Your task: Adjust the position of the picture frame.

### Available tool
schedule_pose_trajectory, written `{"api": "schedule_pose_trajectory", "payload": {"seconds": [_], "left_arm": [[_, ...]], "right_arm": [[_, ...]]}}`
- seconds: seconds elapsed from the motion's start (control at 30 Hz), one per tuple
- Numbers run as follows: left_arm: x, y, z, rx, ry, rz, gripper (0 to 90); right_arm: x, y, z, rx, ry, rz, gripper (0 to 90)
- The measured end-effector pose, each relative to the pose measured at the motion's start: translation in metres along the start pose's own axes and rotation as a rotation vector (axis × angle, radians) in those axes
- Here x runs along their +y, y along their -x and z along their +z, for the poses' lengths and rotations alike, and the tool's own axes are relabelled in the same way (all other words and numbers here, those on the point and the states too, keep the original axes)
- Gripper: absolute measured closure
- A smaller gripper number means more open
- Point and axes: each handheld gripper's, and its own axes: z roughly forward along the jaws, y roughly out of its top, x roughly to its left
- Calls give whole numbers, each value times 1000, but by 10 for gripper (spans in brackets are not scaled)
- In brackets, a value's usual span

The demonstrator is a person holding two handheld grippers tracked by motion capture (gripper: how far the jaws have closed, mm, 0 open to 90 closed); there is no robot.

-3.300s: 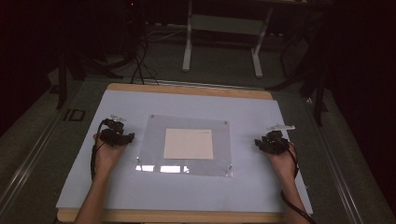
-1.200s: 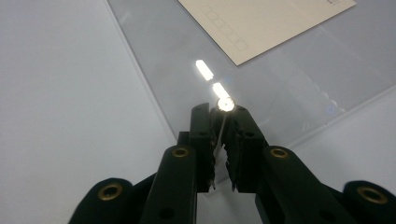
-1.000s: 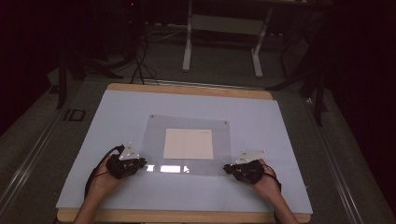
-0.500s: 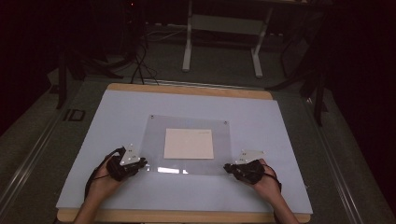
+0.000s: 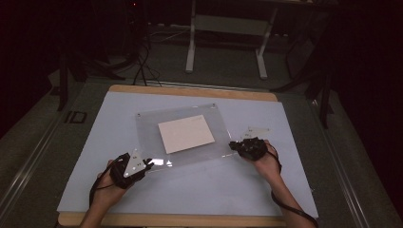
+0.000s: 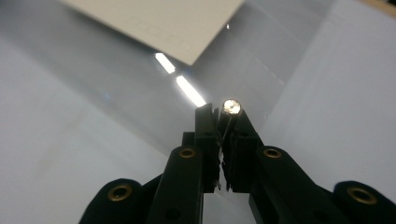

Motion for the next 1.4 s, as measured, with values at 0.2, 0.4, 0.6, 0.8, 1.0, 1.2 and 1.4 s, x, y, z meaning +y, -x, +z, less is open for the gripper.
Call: {"api": "schedule_pose_trajectory", "payload": {"seconds": [0.2,0.4,0.6,0.8,1.0,1.2,1.4], "left_arm": [[12,13,1,-26,10,48,811],[28,27,12,-41,-3,111,803],[49,57,20,-103,-4,184,796],[67,85,36,-211,-1,247,798],[86,114,85,-359,-8,285,814],[79,117,99,-379,-1,256,765],[73,106,92,-399,-24,238,582]], "right_arm": [[25,30,21,-16,24,75,857],[34,59,48,7,38,193,856],[42,79,68,28,59,287,846],[63,86,90,47,42,322,839],[103,71,129,47,12,304,810],[96,64,154,-18,-67,348,691],[93,64,141,-49,-96,275,565]]}}
